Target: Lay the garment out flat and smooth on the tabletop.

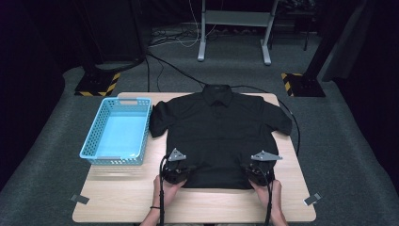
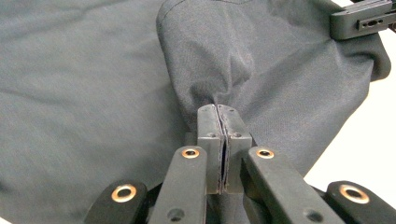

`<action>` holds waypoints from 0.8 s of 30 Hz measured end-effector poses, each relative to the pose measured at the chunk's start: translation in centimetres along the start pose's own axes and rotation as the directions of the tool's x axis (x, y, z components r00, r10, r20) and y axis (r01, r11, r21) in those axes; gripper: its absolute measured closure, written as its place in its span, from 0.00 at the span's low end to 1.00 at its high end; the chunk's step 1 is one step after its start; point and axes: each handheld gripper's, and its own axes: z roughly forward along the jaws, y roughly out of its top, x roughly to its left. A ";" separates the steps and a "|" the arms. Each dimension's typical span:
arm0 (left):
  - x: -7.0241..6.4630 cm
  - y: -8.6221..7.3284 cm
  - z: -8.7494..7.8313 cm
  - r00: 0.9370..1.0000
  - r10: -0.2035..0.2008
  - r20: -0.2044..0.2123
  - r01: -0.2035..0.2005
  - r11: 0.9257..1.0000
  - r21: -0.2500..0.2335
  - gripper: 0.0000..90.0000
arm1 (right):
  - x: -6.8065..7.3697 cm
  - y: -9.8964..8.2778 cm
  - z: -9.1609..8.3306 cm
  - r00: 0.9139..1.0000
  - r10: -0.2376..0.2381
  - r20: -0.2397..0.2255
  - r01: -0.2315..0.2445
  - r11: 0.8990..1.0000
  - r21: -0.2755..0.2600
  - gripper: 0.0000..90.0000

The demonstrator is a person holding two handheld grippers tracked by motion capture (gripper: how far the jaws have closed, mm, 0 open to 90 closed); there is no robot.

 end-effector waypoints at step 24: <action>-1.3 -0.6 -1.6 1.000 -0.003 -0.031 0.003 1.000 -0.001 0.54 | 1.0 -2.0 -1.9 0.999 0.032 0.016 -0.032 0.999 -0.002 0.61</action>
